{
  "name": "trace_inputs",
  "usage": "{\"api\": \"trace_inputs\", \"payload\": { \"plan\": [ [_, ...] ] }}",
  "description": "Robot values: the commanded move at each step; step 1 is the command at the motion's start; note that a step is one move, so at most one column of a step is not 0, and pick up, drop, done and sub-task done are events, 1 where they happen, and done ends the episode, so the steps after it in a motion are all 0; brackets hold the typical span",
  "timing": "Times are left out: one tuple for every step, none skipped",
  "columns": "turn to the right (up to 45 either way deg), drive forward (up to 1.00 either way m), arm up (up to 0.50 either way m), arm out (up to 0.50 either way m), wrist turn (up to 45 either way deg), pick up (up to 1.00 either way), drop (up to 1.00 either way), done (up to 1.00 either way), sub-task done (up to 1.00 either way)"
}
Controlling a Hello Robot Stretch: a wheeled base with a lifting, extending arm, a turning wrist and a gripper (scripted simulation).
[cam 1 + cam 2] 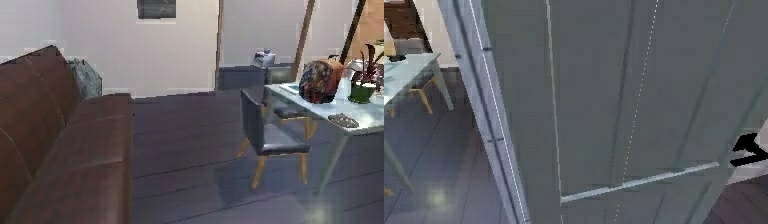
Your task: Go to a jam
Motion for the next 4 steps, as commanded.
{"api": "trace_inputs", "payload": {
  "plan": [
    [0.0, 1.0, 0.0, 0.0, 0.0, 0.0, 0.0, 0.0, 0.0],
    [3.0, 0.0, 0.0, 0.0, 0.0, 0.0, 0.0, 0.0, 0.0],
    [0.0, 0.55, 0.0, 0.0, 0.0, 0.0, 0.0, 0.0, 0.0],
    [-15.0, 0.0, 0.0, 0.0, 0.0, 0.0, 0.0, 0.0, 0.0]
  ]
}}
